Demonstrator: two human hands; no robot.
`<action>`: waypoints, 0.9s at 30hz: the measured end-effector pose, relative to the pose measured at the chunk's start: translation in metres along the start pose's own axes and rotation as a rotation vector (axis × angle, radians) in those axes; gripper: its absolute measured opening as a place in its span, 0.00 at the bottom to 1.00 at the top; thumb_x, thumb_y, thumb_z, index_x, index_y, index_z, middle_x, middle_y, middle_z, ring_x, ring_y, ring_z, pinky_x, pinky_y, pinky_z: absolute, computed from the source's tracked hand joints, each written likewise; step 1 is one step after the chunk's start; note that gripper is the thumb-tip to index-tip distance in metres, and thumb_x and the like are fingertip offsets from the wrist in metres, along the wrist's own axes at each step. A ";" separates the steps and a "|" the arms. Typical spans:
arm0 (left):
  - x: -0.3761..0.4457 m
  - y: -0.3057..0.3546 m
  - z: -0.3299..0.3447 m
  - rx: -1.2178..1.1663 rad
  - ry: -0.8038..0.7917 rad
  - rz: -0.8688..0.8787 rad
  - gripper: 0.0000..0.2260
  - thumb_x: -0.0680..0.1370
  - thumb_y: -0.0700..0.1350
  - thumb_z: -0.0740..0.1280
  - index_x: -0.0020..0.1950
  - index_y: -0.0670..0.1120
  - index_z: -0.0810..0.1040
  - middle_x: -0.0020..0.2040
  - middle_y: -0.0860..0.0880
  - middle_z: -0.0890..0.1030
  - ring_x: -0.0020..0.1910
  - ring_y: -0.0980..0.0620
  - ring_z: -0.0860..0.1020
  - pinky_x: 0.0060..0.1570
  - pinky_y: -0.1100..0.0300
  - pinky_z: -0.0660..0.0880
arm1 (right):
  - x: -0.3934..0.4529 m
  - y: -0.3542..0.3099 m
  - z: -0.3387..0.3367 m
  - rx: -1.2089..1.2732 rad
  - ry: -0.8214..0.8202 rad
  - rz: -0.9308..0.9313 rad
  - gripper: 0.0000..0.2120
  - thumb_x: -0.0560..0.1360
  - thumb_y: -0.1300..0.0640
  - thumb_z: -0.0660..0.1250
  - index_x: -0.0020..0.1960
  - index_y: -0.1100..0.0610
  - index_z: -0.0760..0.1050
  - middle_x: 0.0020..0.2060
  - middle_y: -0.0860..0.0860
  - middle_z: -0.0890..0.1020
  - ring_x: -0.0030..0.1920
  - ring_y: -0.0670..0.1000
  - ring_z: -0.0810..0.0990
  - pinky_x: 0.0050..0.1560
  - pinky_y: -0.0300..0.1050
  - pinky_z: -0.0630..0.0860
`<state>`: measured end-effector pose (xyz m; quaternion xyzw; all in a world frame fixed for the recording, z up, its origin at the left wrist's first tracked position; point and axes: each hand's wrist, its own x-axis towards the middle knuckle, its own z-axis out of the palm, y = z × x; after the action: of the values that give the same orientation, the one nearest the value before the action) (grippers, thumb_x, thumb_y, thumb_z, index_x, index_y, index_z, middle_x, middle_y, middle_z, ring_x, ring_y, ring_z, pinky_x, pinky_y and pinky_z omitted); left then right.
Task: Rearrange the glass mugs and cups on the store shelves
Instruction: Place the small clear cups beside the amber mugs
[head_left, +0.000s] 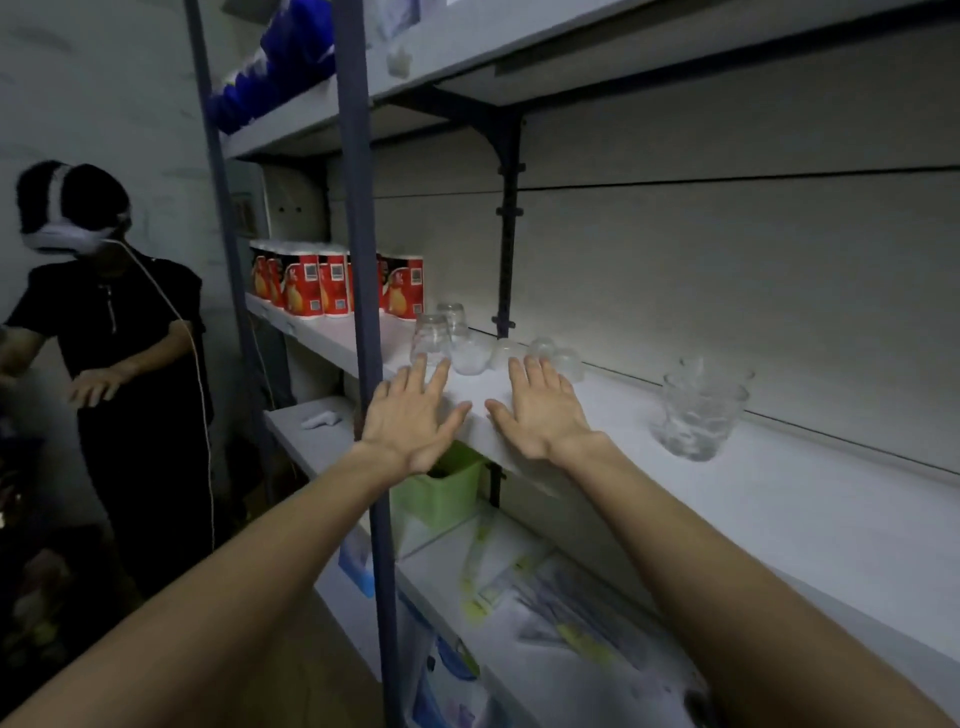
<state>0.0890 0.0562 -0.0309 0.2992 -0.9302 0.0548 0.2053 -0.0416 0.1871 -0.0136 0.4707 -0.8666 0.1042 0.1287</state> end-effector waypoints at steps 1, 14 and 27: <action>0.022 -0.006 0.002 -0.017 0.009 0.008 0.34 0.83 0.66 0.45 0.85 0.50 0.46 0.85 0.43 0.50 0.82 0.42 0.55 0.79 0.43 0.55 | 0.022 0.005 0.003 0.003 -0.018 0.014 0.35 0.84 0.41 0.52 0.83 0.59 0.46 0.83 0.59 0.51 0.83 0.59 0.47 0.81 0.56 0.48; 0.189 -0.033 0.061 0.061 0.002 0.408 0.39 0.79 0.69 0.54 0.84 0.48 0.54 0.82 0.44 0.63 0.83 0.44 0.54 0.81 0.44 0.44 | 0.174 0.031 0.047 -0.032 -0.061 0.111 0.39 0.79 0.46 0.63 0.83 0.57 0.50 0.82 0.54 0.56 0.83 0.57 0.48 0.81 0.55 0.48; 0.193 -0.042 0.080 -0.483 0.273 0.570 0.30 0.71 0.57 0.71 0.71 0.47 0.74 0.61 0.48 0.78 0.59 0.46 0.76 0.61 0.51 0.71 | 0.163 0.025 0.041 0.074 0.017 0.375 0.32 0.67 0.40 0.77 0.68 0.51 0.76 0.62 0.51 0.80 0.61 0.56 0.80 0.60 0.51 0.75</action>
<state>-0.0570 -0.0995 -0.0243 -0.0378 -0.9263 -0.0715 0.3681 -0.1535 0.0594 -0.0014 0.3044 -0.9337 0.1619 0.0969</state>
